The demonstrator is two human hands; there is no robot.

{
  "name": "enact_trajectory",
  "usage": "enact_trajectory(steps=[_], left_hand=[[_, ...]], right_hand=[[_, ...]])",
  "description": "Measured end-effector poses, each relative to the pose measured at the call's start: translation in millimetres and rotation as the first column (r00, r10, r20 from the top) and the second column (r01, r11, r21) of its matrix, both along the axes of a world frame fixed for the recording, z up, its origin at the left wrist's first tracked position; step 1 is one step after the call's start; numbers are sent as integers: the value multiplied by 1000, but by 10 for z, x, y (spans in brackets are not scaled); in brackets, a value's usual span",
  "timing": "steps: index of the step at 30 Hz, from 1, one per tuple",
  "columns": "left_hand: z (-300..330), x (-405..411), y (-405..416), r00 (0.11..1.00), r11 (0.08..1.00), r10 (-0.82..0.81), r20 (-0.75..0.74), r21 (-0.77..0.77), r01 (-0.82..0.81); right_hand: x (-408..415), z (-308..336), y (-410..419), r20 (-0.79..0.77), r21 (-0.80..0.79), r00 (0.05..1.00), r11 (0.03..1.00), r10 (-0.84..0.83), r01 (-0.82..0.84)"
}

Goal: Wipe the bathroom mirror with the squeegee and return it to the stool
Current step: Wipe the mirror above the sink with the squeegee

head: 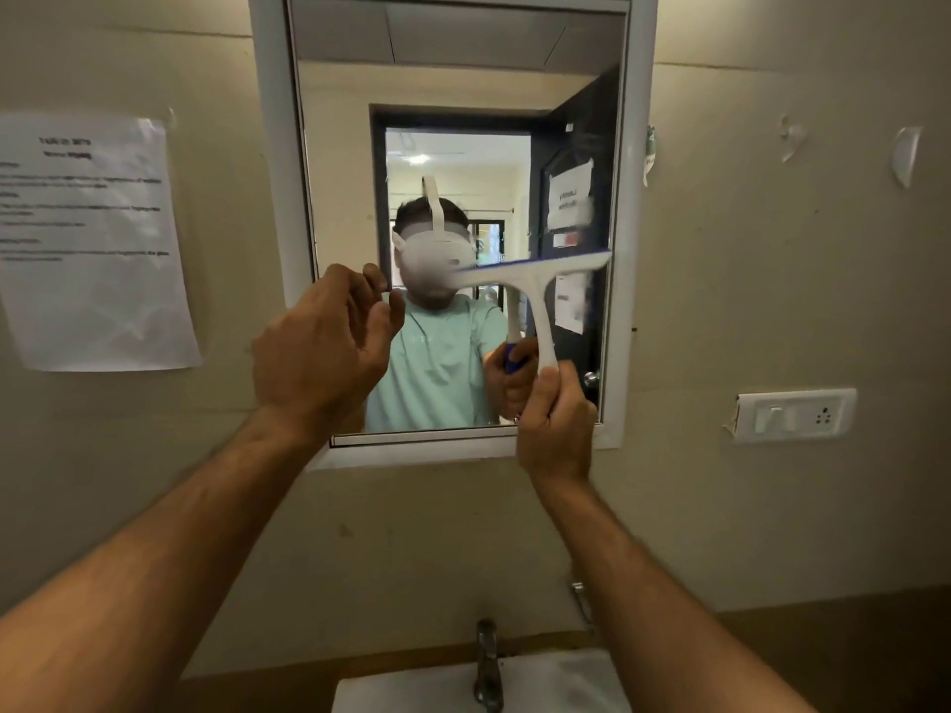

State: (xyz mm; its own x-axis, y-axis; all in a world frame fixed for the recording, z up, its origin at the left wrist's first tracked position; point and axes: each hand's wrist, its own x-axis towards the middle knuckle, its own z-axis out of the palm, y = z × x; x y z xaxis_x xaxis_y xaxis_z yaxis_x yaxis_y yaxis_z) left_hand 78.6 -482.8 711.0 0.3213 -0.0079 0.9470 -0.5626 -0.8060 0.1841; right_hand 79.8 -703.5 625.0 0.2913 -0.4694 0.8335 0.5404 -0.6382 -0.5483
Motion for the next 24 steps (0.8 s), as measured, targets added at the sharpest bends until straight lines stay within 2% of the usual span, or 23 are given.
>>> enact_trajectory(steps=[3, 8, 13, 19, 24], left_hand=[[8, -12, -33, 1000, 1000, -10, 1, -22, 10], [-72, -40, -67, 999, 999, -31, -11, -16, 31], [-106, -67, -83, 999, 999, -37, -26, -9, 36], [-85, -97, -137, 998, 999, -47, -31, -16, 47], [-82, -111, -155, 998, 998, -57, -41, -20, 56]], right_hand=[[25, 55, 11, -61, -3, 998, 1000, -28, 28], [-67, -560, 3, -95, 18, 995, 999, 33, -32], [-185, -1013, -63, -156, 6, 987, 1000, 27, -27], [-181, -515, -19, -87, 15, 995, 999, 48, -47], [-99, -290, 60, -123, 8, 992, 999, 41, -40]])
